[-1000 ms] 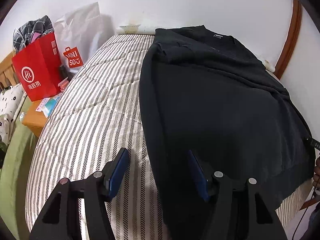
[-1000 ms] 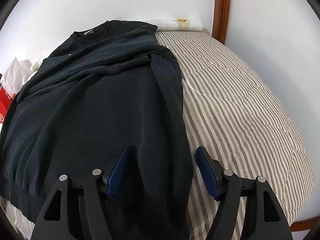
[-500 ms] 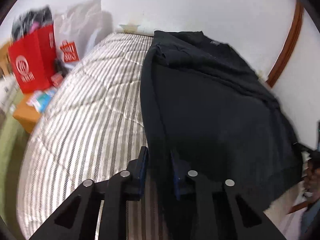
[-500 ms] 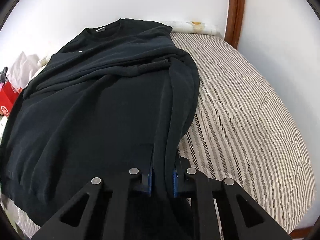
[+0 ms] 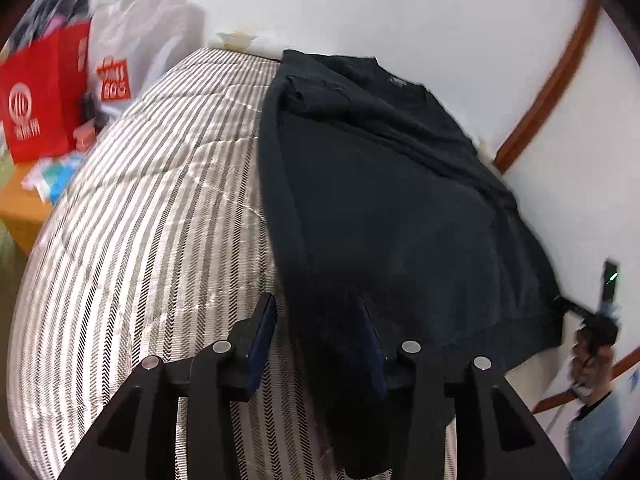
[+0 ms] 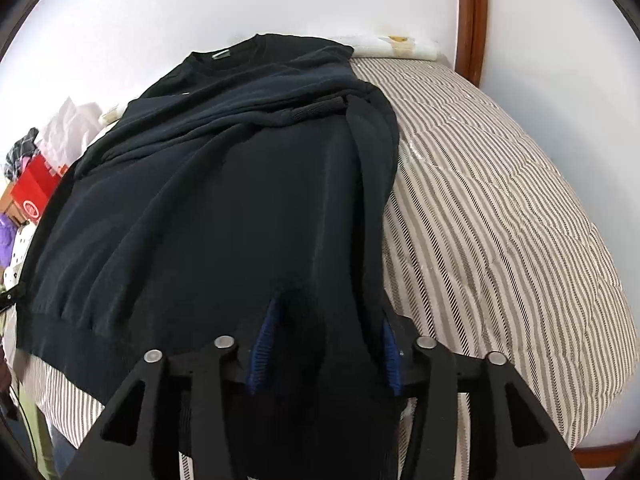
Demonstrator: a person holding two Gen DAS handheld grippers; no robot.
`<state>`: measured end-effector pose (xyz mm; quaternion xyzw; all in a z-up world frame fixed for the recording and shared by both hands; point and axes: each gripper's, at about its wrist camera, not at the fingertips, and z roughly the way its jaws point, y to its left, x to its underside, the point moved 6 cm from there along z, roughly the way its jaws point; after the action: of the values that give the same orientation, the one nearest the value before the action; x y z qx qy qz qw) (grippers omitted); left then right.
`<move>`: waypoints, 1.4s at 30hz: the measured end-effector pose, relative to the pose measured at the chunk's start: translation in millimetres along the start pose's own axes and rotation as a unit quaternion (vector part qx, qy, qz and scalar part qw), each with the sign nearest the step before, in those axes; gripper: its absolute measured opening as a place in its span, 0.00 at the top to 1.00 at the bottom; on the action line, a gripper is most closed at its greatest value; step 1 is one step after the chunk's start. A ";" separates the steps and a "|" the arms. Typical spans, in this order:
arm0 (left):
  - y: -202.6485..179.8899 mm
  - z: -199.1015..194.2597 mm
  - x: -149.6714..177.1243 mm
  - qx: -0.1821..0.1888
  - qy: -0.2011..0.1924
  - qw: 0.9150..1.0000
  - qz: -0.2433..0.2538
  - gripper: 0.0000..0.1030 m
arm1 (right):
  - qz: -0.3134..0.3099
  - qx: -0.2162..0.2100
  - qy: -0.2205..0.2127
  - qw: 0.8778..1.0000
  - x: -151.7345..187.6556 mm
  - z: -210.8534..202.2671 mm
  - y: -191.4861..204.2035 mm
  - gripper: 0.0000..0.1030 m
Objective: Fold small clothes
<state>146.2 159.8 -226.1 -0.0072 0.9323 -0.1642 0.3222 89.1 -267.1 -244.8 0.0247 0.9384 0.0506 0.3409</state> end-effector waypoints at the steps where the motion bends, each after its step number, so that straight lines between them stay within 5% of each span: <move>1: -6.2 2.2 0.7 -0.011 0.003 1.000 0.015 0.63 | -0.002 0.000 -0.001 1.000 1.6 1.3 0.9 0.50; 7: -19.9 9.9 -1.5 -0.047 0.003 0.998 0.043 0.64 | 0.019 0.002 -0.022 1.000 -10.5 11.6 2.7 0.48; 8: -21.1 11.9 -3.3 -0.059 0.002 0.997 0.045 0.66 | 0.018 0.010 -0.022 1.000 -14.4 14.9 5.5 0.50; 9: -21.3 13.2 -5.0 -0.068 0.003 0.997 0.047 0.80 | 0.010 0.019 -0.021 1.000 -17.3 17.3 8.7 0.52; 10: -18.9 13.7 -6.2 -0.076 0.005 0.996 0.044 0.92 | 0.001 0.024 -0.018 1.000 -20.2 19.2 14.0 0.62; 11: -17.5 14.3 -7.9 -0.070 0.008 0.997 0.032 0.92 | -0.005 0.021 -0.017 1.000 -21.8 19.4 17.5 0.82; 12: -14.0 12.8 -8.6 -0.061 0.011 0.998 0.020 0.93 | -0.016 0.025 -0.021 0.999 -24.1 17.4 21.5 0.90; 27: -11.8 -56.7 -21.2 -0.007 -0.059 0.998 0.006 0.94 | -0.001 -0.047 -0.105 0.993 -21.6 -56.1 -3.4 0.92; 42: -30.8 -44.7 -154.4 -0.051 -0.148 0.988 0.014 0.94 | 0.022 -0.063 -0.178 0.982 -179.4 -49.2 18.8 0.92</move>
<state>238.7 162.6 -91.1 -0.0351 0.8814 -0.1090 0.4582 195.2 -266.8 -90.8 0.0323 0.8571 0.1116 0.5019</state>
